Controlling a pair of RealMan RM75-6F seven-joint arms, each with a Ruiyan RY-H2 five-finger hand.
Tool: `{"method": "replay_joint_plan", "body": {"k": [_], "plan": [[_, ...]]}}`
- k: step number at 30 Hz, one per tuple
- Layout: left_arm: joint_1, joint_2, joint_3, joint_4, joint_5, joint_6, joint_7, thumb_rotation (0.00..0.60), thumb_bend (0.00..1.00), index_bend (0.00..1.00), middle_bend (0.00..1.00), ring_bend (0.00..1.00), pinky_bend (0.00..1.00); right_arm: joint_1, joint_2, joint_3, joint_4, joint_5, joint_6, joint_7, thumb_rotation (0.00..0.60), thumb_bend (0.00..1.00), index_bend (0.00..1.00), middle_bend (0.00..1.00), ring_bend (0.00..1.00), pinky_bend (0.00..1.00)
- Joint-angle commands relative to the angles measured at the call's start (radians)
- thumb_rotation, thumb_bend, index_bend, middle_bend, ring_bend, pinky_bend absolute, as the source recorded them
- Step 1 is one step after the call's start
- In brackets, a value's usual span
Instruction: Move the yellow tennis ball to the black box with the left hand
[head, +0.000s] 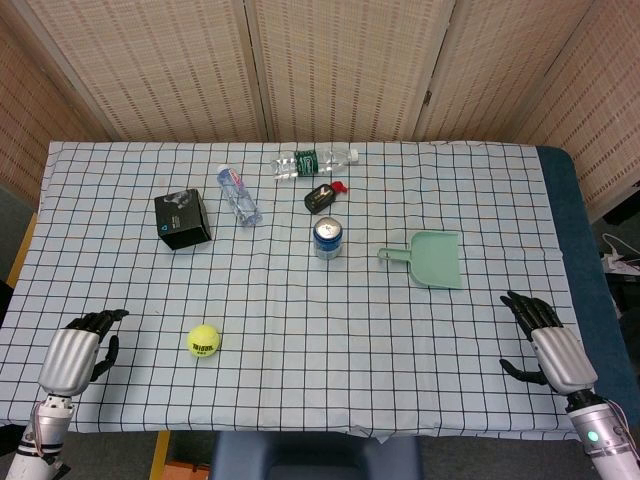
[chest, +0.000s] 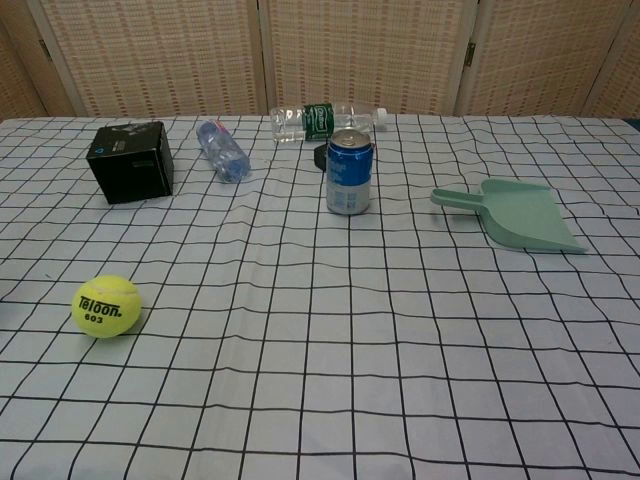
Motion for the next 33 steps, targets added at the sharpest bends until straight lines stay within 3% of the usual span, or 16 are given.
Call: {"method": "replay_joint_plan", "body": {"k": [1, 9, 14, 20, 27, 33], "plan": [[0.003, 0.002, 0.002, -0.008, 0.006, 0.004, 0.008, 0.600, 0.60, 0.30, 0.37, 0.36, 0.49, -0.001, 0.002, -0.002, -0.002, -0.004, 0.003, 0.004, 0.600, 0.16, 0.00, 0.00, 0.00, 0.00], [0.006, 0.005, 0.006, -0.021, 0.012, 0.002, 0.036, 0.600, 0.60, 0.30, 0.37, 0.36, 0.49, -0.003, 0.007, 0.001, -0.004, -0.010, 0.015, 0.014, 0.600, 0.16, 0.00, 0.00, 0.00, 0.00], [0.033, -0.002, 0.014, -0.070, 0.006, 0.025, 0.137, 0.600, 0.67, 0.31, 0.38, 0.36, 0.58, 0.001, 0.007, 0.000, -0.002, -0.004, 0.003, 0.012, 0.600, 0.16, 0.00, 0.00, 0.00, 0.00], [0.050, -0.058, 0.013, -0.099, 0.048, 0.081, 0.248, 0.600, 0.77, 0.41, 0.47, 0.49, 0.75, -0.001, 0.013, -0.009, -0.007, -0.021, 0.007, 0.026, 0.600, 0.16, 0.00, 0.00, 0.00, 0.00], [0.021, -0.072, -0.027, -0.103, 0.002, 0.025, 0.300, 0.600, 0.79, 0.51, 0.60, 0.60, 0.83, 0.000, 0.021, -0.008, -0.009, -0.029, 0.016, 0.044, 0.600, 0.16, 0.00, 0.00, 0.00, 0.00], [-0.005, -0.142, -0.051, -0.067, -0.056, -0.041, 0.281, 0.600, 0.79, 0.58, 0.67, 0.65, 0.86, 0.001, 0.020, -0.009, -0.007, -0.027, 0.013, 0.042, 0.600, 0.16, 0.00, 0.00, 0.00, 0.00]]}}
